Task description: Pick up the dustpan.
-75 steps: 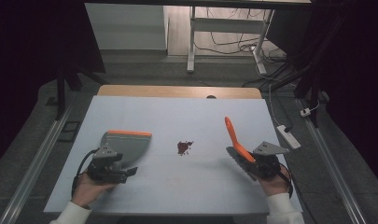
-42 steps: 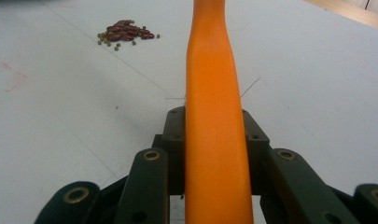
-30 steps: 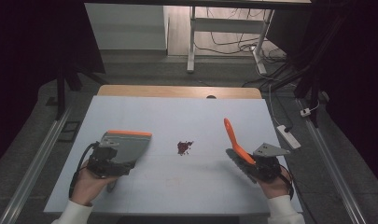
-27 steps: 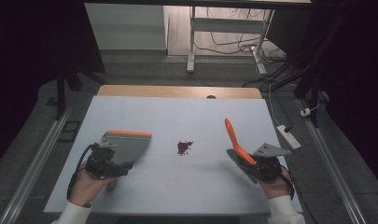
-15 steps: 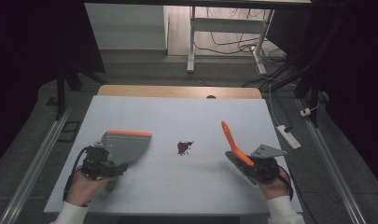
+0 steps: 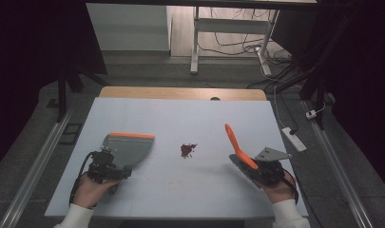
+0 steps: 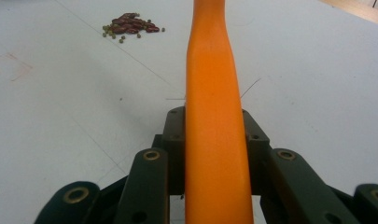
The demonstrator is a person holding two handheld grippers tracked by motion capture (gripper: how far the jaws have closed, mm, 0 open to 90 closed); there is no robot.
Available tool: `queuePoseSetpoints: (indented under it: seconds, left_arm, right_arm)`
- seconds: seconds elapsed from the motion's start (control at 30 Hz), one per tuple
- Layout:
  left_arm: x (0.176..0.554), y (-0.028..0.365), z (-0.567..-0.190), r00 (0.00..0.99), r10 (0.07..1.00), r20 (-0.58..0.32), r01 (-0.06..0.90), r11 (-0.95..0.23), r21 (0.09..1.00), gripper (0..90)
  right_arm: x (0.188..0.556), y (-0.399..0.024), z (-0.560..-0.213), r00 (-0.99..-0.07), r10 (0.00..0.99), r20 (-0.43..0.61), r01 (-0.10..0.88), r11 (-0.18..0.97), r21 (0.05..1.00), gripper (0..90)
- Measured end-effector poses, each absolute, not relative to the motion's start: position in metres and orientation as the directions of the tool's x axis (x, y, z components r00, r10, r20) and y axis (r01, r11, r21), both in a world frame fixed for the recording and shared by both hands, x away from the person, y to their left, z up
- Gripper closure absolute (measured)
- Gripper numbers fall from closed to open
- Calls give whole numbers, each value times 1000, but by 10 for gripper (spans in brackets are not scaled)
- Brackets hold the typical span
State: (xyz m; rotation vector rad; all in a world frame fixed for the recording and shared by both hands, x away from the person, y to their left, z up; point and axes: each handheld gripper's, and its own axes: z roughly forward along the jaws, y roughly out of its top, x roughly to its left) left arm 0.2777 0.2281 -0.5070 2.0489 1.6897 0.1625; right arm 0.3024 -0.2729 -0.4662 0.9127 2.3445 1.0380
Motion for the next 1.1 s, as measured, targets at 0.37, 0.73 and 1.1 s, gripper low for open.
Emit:
queuePoseSetpoints:
  seconds: [0.37,0.73,1.1]
  left_arm:
    - [283,227,-516,184,962,-204,901,-82,426,279]
    - [285,228,-519,167,956,-242,906,-52,421,473]
    - [285,233,-519,151,953,-262,905,-27,424,607]
  right_arm:
    - [302,-273,-466,-692,714,-104,404,503,764,704]
    - [302,-272,-467,-694,712,-104,403,504,764,704]
    - [302,-273,-467,-693,713,-107,403,506,762,703]
